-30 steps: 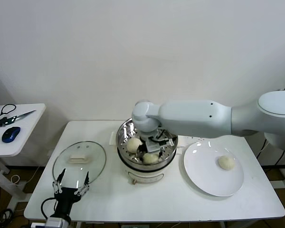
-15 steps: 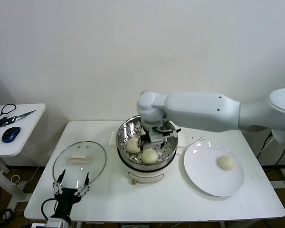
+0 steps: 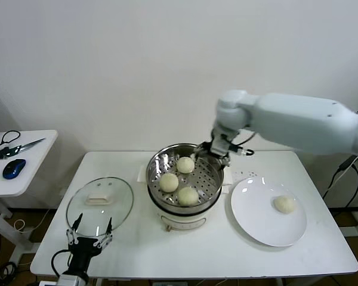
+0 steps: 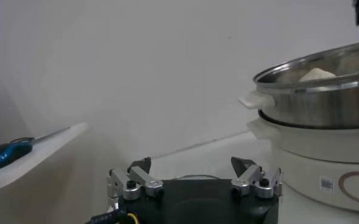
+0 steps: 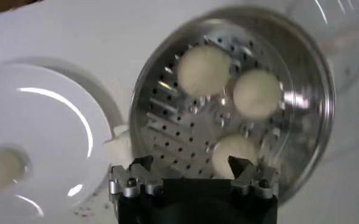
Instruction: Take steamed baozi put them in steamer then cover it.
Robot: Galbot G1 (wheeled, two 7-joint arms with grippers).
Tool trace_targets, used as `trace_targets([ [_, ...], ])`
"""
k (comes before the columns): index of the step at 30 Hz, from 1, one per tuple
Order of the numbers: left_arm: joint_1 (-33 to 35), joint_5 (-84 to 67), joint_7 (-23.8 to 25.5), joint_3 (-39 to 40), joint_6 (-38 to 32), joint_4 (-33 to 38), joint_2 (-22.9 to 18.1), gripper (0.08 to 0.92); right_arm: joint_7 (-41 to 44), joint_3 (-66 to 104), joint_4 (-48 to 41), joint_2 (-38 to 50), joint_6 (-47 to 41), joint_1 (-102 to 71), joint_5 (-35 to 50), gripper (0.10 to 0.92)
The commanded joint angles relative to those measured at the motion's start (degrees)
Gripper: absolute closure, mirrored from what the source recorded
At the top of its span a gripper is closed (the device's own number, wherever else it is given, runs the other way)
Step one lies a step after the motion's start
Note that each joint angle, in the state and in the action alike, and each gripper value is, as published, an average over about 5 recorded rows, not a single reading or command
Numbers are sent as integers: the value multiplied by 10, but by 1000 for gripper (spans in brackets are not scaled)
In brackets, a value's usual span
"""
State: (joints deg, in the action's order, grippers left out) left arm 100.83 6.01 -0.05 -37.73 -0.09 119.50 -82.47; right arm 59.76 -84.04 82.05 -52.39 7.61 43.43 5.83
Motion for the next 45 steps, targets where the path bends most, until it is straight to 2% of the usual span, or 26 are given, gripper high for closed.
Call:
trace_targets([
  [1, -3, -1, 0, 1, 1, 3, 1, 177, -27, -28, -3, 203, -255, -14, 112, 203],
  [5, -5, -4, 1, -1, 2, 4, 1, 177, -12, -3, -23, 248, -242, -81, 61, 203],
  [10, -4, -4, 0, -5, 1, 3, 2, 177, 15, 147, -58, 282, -188, -247, -43, 203],
  [17, -2, -4, 0, -10, 3, 1, 4, 177, 15, 331, -141, 256, -175, -436, -88, 203],
  [21, -1, -1, 0, -10, 4, -1, 2, 177, 27, 357, -192, 221, -161, -455, -101, 203],
  [33, 4, 3, -1, -13, 4, -3, -2, 177, 34, 381, -259, 152, -140, -465, -128, 203],
  [45, 3, 3, 0, -14, 5, -4, -2, 177, 32, 380, -284, 118, -133, -466, -140, 203],
])
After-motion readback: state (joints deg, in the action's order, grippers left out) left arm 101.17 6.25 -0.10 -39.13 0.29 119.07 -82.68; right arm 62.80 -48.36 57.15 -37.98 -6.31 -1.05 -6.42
